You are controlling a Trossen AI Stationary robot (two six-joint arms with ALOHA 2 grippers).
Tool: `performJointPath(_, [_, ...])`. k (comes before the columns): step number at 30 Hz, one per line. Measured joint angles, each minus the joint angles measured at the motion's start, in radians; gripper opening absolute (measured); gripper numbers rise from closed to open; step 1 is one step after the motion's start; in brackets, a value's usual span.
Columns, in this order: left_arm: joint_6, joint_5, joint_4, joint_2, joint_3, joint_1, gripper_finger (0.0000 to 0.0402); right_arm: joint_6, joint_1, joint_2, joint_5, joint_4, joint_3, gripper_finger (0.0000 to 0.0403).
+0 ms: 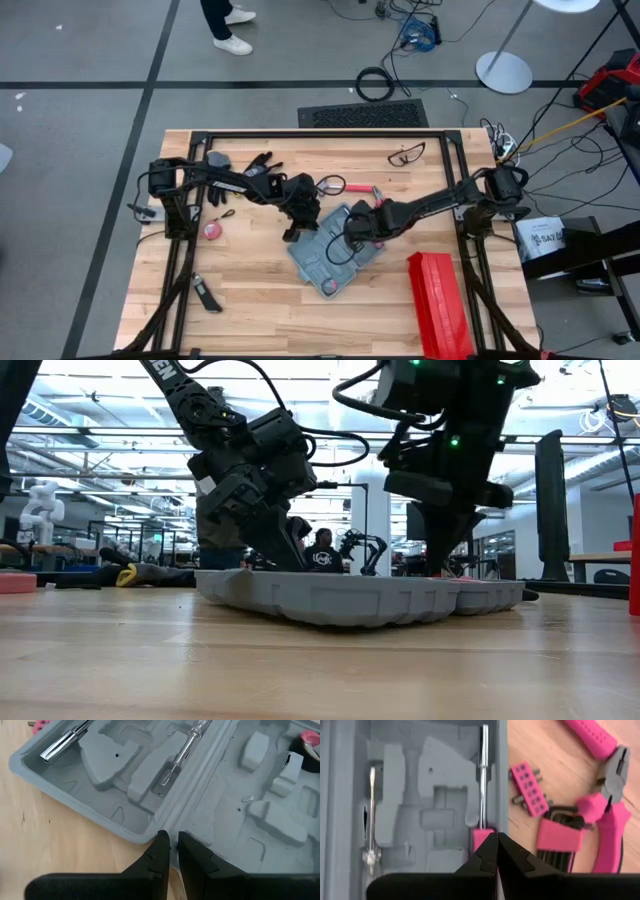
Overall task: Prefit tool cases
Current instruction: Put the red screwdriver into the gray prefit tools case
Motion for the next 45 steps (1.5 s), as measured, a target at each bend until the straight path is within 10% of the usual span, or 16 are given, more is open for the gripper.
performJointPath(45, [0.017, 0.002, -0.007, -0.001, 0.001, 0.0, 0.0041, -0.149, -0.086, -0.006, -0.063, 0.184, 0.023, 0.0])
